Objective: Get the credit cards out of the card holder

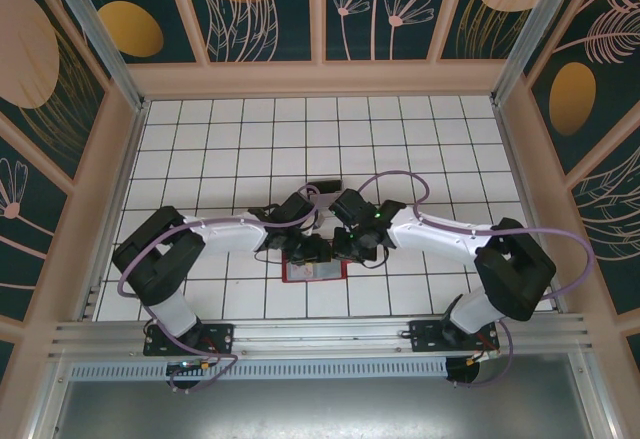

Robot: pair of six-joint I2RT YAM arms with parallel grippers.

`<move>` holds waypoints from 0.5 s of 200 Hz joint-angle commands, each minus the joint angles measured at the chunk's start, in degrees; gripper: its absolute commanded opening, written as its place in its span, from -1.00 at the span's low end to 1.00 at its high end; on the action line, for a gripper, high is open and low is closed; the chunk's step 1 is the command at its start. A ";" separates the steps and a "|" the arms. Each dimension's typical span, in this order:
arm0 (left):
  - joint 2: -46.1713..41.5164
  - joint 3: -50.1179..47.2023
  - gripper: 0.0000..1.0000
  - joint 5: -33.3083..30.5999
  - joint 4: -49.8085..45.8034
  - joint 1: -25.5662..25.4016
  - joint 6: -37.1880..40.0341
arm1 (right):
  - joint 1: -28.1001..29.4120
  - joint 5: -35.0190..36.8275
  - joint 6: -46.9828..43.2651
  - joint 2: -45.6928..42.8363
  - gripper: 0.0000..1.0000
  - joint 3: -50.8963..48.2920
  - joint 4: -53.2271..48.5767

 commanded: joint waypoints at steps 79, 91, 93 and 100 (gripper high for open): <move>-11.23 1.31 -0.38 -11.71 -8.78 0.96 -0.08 | -0.40 -4.39 0.63 1.32 -0.64 1.34 4.41; -12.52 -0.02 -0.38 -12.17 -9.06 1.81 -0.13 | -0.40 -5.78 0.61 2.23 -0.63 1.52 5.78; -12.73 -0.23 -0.38 -12.26 -9.06 1.98 -0.13 | -0.40 -6.02 0.58 2.43 -0.63 1.58 6.00; -13.54 -1.13 -0.38 -12.53 -9.15 2.56 -0.14 | -0.40 -6.73 0.40 3.24 -0.64 1.88 6.55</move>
